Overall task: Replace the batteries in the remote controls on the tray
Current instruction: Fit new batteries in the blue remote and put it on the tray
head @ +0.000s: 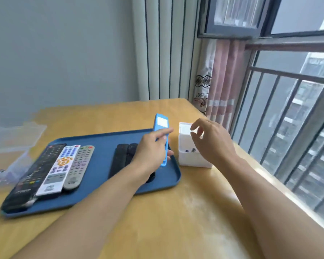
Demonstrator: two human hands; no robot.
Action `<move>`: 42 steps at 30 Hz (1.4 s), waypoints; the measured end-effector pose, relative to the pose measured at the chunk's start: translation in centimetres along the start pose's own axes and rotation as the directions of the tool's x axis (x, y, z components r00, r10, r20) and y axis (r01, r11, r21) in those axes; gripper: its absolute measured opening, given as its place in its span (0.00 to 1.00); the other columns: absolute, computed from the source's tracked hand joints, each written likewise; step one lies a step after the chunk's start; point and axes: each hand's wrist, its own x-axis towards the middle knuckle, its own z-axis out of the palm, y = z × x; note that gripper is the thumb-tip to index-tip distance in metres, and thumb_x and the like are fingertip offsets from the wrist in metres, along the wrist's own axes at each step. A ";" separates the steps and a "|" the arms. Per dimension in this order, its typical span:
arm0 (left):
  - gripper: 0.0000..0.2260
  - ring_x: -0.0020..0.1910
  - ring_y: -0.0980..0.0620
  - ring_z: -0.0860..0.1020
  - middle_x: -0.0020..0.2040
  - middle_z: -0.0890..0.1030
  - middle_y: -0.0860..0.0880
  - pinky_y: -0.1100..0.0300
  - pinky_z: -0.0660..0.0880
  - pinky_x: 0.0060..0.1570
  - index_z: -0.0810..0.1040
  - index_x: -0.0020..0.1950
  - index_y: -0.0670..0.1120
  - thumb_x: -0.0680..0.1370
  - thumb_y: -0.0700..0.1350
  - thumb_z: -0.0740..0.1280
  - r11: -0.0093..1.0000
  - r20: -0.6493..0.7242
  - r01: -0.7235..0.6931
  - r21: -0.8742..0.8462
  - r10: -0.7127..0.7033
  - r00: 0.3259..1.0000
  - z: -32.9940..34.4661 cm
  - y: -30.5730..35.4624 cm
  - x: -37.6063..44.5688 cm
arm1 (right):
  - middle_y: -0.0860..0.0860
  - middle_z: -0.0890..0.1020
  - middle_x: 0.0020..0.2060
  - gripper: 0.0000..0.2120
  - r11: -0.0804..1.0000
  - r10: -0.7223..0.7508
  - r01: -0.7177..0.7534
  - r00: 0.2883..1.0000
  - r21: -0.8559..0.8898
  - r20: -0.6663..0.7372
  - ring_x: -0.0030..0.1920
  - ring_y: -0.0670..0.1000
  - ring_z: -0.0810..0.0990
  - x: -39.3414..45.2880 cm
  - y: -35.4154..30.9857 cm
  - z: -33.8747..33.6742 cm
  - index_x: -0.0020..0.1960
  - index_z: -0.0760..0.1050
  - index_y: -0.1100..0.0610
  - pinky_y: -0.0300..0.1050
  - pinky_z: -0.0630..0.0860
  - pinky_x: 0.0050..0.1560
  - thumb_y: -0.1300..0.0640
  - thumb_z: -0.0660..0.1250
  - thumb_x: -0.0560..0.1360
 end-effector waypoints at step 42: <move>0.32 0.45 0.56 0.81 0.54 0.83 0.51 0.71 0.77 0.33 0.75 0.66 0.57 0.68 0.33 0.79 0.992 0.243 0.093 0.085 -0.111 0.964 1.3 0.1 -0.7 | 0.53 0.83 0.44 0.14 0.879 -0.079 0.273 0.891 -0.391 0.446 0.45 0.57 0.82 -1.8 -1.5 -4.0 0.50 0.83 0.53 0.49 0.81 0.40 0.68 0.68 0.71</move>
